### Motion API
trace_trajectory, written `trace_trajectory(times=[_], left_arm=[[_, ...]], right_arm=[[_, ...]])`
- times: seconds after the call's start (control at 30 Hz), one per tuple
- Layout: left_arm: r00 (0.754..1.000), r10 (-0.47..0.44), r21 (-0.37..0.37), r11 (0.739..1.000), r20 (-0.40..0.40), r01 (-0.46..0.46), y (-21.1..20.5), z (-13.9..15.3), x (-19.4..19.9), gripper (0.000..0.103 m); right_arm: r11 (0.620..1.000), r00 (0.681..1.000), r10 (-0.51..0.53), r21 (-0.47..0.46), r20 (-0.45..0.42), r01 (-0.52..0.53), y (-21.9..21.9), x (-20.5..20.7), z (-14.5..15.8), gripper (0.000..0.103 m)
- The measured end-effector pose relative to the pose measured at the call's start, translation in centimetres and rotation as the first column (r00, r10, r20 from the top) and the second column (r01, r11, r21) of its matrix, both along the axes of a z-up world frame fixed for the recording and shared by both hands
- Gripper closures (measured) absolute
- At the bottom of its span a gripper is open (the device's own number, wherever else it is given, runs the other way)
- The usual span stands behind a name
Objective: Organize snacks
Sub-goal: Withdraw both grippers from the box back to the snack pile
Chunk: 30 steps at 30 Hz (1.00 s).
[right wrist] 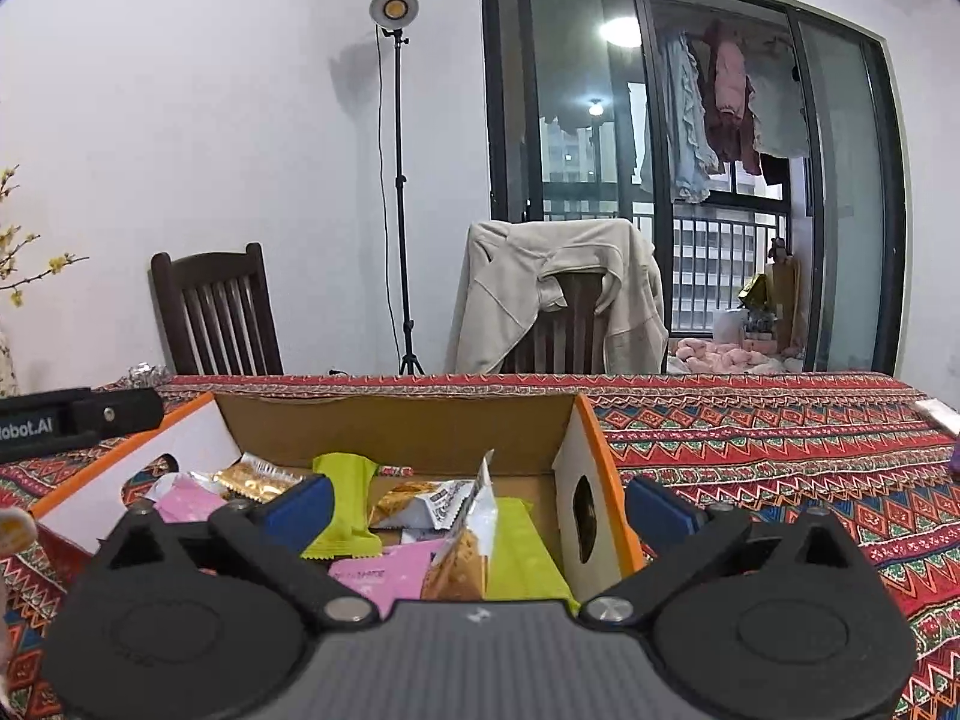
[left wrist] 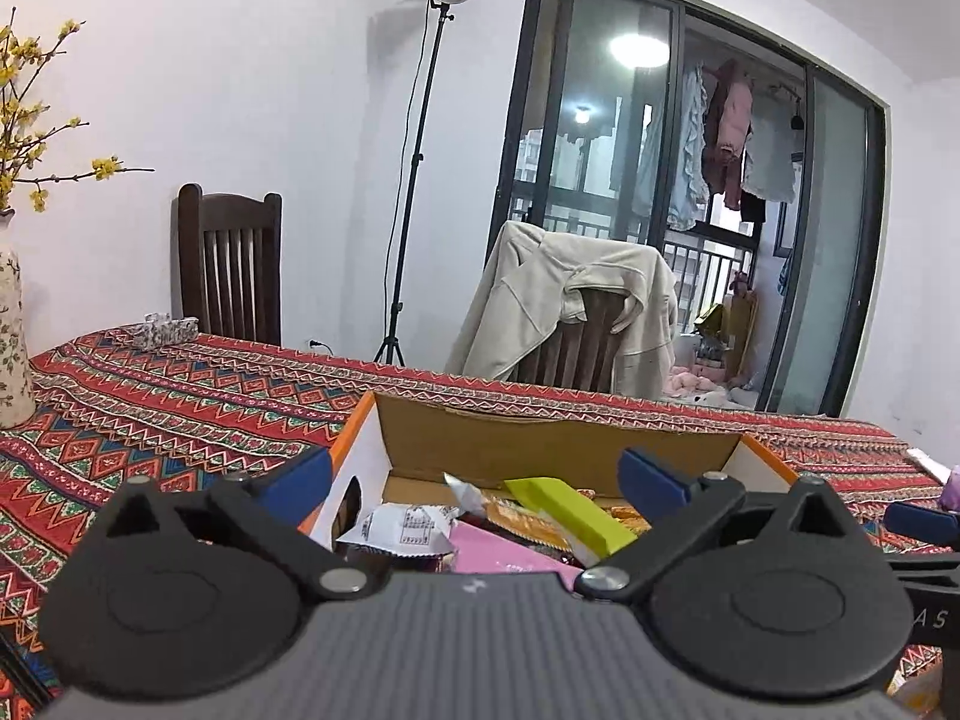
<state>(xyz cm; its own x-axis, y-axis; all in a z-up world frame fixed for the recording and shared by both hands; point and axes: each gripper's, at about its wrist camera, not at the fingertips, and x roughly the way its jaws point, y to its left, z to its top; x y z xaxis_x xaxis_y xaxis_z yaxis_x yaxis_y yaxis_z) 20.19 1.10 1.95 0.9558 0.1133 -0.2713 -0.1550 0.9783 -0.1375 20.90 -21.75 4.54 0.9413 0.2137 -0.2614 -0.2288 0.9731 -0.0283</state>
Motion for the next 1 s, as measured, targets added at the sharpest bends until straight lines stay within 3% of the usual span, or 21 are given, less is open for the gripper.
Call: trace_trajectory(times=[0.37,0.63,1.0], left_arm=[[1.0,-0.007,-0.028,1.0,0.01,0.007,-0.2,2.3,-1.5,0.0],[1.0,0.008,-0.024,1.0,-0.019,-0.008,0.5,4.4,-3.6,0.0],[0.988,-0.018,0.019,1.0,-0.156,0.021,2.4,1.1,-7.3,0.0]], right_arm=[[0.999,0.999,-0.035,-0.019,-0.032,0.034,0.1,-0.8,1.5,0.0],[0.998,0.999,-0.032,-0.056,-0.014,0.031,-0.5,-4.5,3.5,0.0],[0.994,0.991,-0.029,-0.108,-0.133,0.015,-3.4,-7.8,0.1,0.0]])
